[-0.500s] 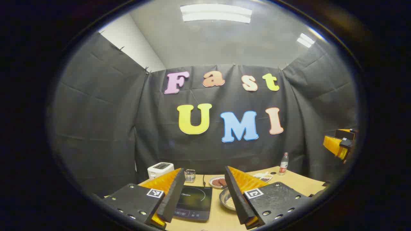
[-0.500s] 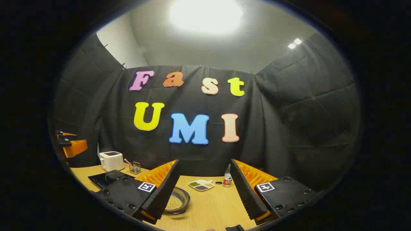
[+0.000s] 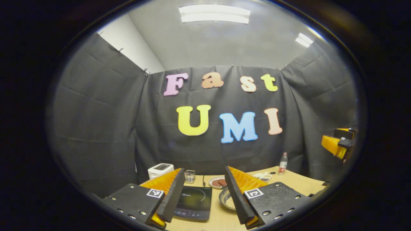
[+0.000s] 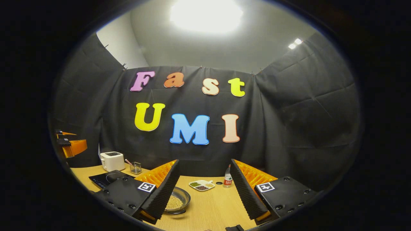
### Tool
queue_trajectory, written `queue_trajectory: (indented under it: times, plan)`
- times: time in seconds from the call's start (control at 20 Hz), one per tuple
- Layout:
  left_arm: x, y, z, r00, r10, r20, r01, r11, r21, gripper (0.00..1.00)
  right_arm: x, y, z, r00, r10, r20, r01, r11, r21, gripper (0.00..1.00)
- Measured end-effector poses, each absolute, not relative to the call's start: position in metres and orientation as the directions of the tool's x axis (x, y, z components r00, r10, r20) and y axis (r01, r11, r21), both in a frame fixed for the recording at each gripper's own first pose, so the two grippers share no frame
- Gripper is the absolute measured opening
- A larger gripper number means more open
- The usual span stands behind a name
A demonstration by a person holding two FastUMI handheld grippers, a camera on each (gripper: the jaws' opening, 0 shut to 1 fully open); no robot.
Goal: First push the handle of the pot to place it horizontally, then grasp the pot with both hands and set it on the induction cooktop.
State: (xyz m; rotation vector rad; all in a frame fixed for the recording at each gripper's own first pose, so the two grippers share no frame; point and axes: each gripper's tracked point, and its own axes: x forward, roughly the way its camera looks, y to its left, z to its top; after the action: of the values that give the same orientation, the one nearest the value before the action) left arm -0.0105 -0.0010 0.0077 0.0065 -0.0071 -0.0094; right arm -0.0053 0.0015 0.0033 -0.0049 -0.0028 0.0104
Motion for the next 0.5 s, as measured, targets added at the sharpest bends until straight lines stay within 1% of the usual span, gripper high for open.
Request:
queue_trajectory:
  times: [0.25,0.3,0.5]
  plan:
    - [-0.018,0.005,0.01,1.0,-0.008,0.009,0.007,1.0,0.021,0.72,-0.005,0.006,-0.001,1.0,0.01,-0.012,-0.01,1.0,0.006,0.98]
    - [-0.018,0.007,0.01,1.0,-0.006,0.011,0.005,1.0,0.025,0.72,-0.005,0.008,-0.001,1.0,0.009,-0.014,-0.009,1.0,0.008,0.96]
    - [-0.018,0.014,0.01,1.0,0.002,0.013,-0.002,1.0,0.015,0.72,-0.005,0.013,-0.002,1.0,0.007,-0.02,-0.007,1.0,0.007,0.98]
